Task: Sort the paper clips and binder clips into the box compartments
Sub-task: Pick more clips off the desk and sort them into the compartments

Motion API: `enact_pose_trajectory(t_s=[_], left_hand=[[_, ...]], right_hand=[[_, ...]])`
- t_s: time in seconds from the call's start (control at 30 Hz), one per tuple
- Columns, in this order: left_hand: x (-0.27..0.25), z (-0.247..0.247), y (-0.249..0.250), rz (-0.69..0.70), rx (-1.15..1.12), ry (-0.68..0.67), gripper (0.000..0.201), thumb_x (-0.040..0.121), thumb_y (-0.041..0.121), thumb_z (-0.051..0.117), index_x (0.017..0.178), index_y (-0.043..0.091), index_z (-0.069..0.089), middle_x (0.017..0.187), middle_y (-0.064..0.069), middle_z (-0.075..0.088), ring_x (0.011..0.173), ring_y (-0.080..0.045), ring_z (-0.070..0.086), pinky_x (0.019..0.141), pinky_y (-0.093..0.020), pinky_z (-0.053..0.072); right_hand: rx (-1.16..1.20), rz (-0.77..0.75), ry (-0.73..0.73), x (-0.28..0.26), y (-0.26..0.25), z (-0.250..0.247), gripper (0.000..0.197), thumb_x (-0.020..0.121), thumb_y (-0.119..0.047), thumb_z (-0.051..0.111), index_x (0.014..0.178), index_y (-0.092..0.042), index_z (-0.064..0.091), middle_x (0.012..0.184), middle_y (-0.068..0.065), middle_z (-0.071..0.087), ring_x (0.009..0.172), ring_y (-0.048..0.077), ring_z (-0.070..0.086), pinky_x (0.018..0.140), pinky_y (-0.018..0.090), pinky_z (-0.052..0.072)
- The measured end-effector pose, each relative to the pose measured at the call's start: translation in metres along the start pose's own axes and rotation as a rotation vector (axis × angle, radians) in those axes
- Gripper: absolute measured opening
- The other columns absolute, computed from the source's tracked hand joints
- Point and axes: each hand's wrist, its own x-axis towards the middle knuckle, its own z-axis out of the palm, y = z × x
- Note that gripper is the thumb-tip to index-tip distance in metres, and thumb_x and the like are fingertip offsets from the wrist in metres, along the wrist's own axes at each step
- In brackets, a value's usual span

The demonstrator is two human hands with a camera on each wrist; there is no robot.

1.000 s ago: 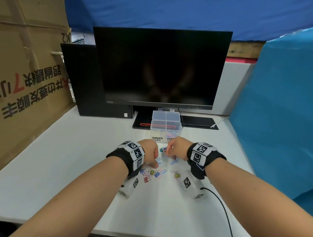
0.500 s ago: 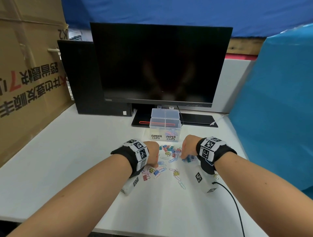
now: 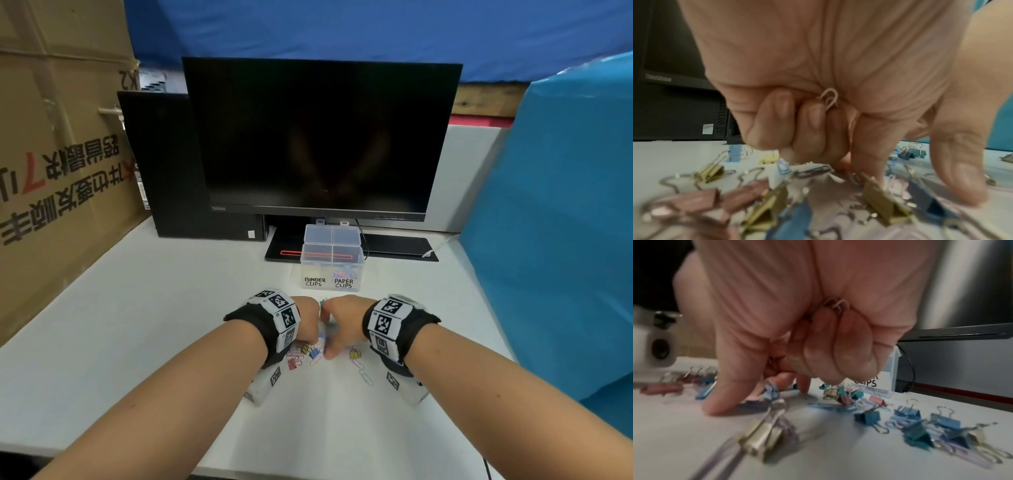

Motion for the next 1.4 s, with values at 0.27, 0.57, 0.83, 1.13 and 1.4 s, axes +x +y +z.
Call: enact_pose_trajectory(t_s=[0.27,0.57,0.83,1.13,1.4], left_hand=[[-0.007,0.001,0.002,-0.01,0.052,-0.033,0.015,0.095,0.021,0.045,0.099,0.014,0.058,0.069,-0.001,0.046,0.083,-0.021,0.049,0.074,-0.027,0.039],[-0.013,-0.022,-0.032,-0.097,-0.276,-0.101,0.024,0.096,0.029,0.049,0.099,0.007,0.057,0.076,-0.007,0.053,0.06,-0.018,0.046,0.06,-0.026,0.039],[-0.003,-0.021,-0.04,-0.145,-0.761,-0.167,0.026,0.094,0.007,0.054,0.069,0.007,0.048,0.061,-0.008,0.044,0.053,-0.016,0.035,0.05,-0.023,0.03],[0.009,-0.048,-0.021,-0.067,-0.774,-0.163,0.02,0.095,0.004,0.053,0.075,0.007,0.052,0.062,-0.005,0.047,0.047,-0.011,0.04,0.045,-0.02,0.033],[0.042,-0.09,-0.016,-0.109,-0.824,-0.11,0.011,0.094,0.001,0.049,0.089,0.01,0.051,0.067,-0.003,0.046,0.037,-0.006,0.042,0.036,-0.014,0.034]], right_hand=[[-0.064,-0.005,0.067,0.011,-0.007,0.011,0.028,0.085,-0.022,0.064,0.109,-0.007,0.067,0.109,0.013,0.068,0.097,0.029,0.064,0.081,0.032,0.051],[-0.141,0.028,-0.011,0.015,-0.004,0.015,0.022,0.093,-0.021,0.048,0.075,-0.009,0.051,0.07,0.004,0.05,0.077,0.025,0.052,0.072,0.03,0.046],[0.243,0.145,-0.103,0.008,0.02,-0.009,0.02,0.095,-0.021,0.043,0.081,-0.008,0.049,0.066,0.005,0.047,0.053,0.017,0.042,0.051,0.022,0.038],[0.692,0.332,-0.195,0.03,0.078,-0.06,0.009,0.082,-0.009,0.055,0.074,-0.009,0.051,0.066,0.007,0.045,0.05,0.014,0.036,0.054,0.027,0.03],[0.053,0.273,0.068,0.075,0.077,-0.122,0.022,0.076,-0.016,0.065,0.056,-0.016,0.055,0.054,0.0,0.056,0.054,0.02,0.053,0.059,0.025,0.049]])
